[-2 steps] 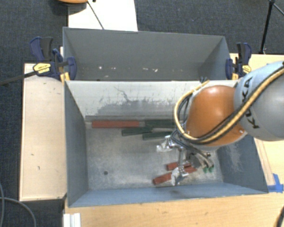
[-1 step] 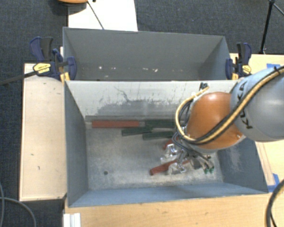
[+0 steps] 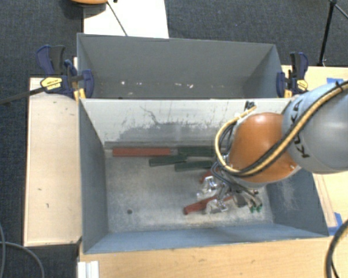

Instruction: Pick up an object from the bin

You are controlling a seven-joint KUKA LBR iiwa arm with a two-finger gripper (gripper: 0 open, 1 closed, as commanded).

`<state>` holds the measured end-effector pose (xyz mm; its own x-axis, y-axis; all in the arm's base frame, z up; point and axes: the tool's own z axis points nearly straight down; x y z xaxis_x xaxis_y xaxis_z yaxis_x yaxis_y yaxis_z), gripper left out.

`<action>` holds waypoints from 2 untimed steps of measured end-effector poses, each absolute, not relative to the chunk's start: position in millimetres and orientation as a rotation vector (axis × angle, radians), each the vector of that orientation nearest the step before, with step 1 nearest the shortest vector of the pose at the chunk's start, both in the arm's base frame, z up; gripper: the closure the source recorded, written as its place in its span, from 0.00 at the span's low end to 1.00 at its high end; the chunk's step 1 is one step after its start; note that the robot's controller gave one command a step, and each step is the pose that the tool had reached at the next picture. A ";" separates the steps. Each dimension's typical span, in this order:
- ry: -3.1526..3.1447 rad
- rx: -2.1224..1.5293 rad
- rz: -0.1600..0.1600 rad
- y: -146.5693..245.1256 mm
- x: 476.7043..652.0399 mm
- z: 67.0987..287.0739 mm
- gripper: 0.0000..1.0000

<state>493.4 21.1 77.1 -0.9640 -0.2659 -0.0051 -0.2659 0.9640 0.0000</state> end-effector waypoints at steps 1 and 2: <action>3.111 -0.422 0.001 21.1 492.6 78.8 1.00; 3.024 -0.847 0.002 70.9 490.8 150.3 1.00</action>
Offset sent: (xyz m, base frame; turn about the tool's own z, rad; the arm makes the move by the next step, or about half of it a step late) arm -0.0030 0.0495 0.0730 -0.2799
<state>490.8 70.9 150.3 -0.8545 -0.5195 -0.0014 -0.5195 0.8545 0.0006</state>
